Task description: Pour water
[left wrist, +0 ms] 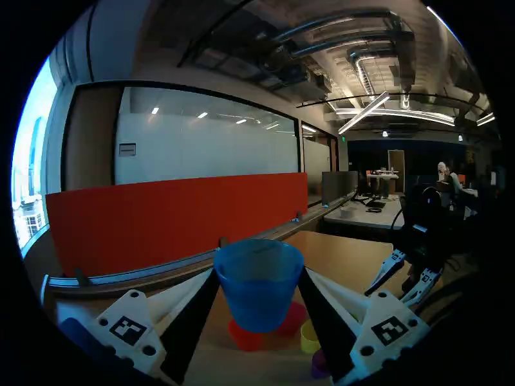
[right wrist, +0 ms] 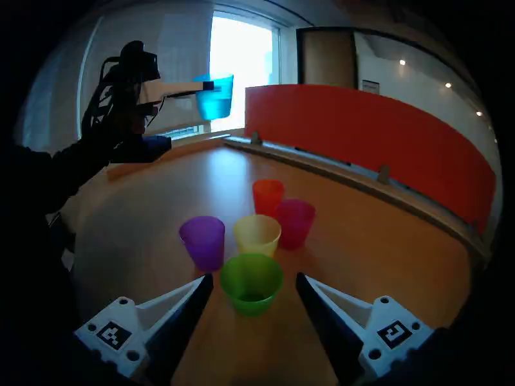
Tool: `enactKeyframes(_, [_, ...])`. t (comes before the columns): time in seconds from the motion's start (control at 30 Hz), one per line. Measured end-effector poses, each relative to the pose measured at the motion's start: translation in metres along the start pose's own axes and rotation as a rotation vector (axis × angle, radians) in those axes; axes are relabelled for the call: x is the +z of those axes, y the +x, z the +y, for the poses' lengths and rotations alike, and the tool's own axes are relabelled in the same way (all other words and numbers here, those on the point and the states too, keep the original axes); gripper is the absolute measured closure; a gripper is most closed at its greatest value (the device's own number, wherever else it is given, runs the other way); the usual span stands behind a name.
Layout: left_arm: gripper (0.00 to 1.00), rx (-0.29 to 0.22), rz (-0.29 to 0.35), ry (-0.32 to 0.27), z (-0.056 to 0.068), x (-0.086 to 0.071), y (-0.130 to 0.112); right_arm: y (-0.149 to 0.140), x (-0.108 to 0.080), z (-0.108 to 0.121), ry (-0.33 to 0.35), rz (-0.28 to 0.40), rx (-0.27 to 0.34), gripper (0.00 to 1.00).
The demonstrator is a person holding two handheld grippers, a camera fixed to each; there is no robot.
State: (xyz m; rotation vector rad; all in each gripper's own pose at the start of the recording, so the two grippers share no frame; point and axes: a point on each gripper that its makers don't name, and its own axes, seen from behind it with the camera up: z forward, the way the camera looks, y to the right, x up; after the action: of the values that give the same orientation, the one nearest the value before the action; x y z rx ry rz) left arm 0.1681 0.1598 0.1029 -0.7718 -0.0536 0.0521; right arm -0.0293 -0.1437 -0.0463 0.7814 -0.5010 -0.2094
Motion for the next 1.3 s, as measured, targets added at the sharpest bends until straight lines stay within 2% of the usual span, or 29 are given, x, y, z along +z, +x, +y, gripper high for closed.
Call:
enactKeyframes(0.57, [0.15, 0.007, -0.022, -0.001, -0.002, 0.0, -0.009, -0.029, 0.029, -0.005, 0.022, -0.045, 0.001, 0.0])
enactKeyframes(1.07, [0.15, 0.007, -0.038, 0.003, -0.005, -0.002, -0.018, -0.033, 0.058, -0.003, 0.024, -0.049, -0.012, 0.0])
enactKeyframes(1.3, [0.15, 0.005, -0.041, 0.005, -0.006, -0.003, -0.02, -0.037, 0.062, 0.0, 0.019, -0.046, -0.018, 0.06])
